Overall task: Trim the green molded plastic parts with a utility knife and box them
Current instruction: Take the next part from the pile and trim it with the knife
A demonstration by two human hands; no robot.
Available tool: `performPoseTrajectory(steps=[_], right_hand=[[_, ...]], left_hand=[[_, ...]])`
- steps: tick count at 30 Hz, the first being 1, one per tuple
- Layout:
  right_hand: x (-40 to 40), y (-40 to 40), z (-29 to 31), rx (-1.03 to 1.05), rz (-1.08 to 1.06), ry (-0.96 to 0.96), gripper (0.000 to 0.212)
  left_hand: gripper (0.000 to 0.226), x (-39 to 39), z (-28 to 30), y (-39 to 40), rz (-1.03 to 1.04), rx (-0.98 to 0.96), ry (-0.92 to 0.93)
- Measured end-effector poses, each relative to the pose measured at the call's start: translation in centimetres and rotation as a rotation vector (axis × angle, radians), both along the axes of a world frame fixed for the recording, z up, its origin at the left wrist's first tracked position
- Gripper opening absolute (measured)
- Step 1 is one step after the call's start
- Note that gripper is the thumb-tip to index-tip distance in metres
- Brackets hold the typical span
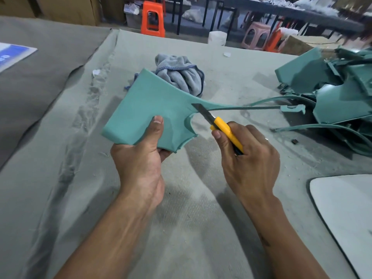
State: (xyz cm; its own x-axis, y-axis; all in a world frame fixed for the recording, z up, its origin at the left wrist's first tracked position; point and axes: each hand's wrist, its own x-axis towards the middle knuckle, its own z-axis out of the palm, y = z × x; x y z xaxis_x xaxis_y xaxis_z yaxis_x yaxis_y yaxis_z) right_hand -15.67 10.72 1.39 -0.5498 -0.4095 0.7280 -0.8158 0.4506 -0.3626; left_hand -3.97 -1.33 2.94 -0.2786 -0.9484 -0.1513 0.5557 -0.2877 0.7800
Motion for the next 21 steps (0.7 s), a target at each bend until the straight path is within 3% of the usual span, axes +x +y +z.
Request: performPoseTrajectory(steps=[10, 17, 21], right_hand=[[0.1, -0.2, -0.3, -0.009, 0.146, -0.100, 0.034], [-2.0, 1.3, 0.2, -0.117, -0.168, -0.201, 0.034], [-0.7, 0.4, 0.4, -0.129, -0.069, -0.141, 0.034]], left_hand=[[0.024, 0.0, -0.1, 0.7, 0.076, -0.180, 0.008], [0.027, 0.2, -0.4, 0.4, 0.133, -0.184, 0.071], [0.031, 0.0, -0.6, 0.3, 0.175, -0.138, 0.097]])
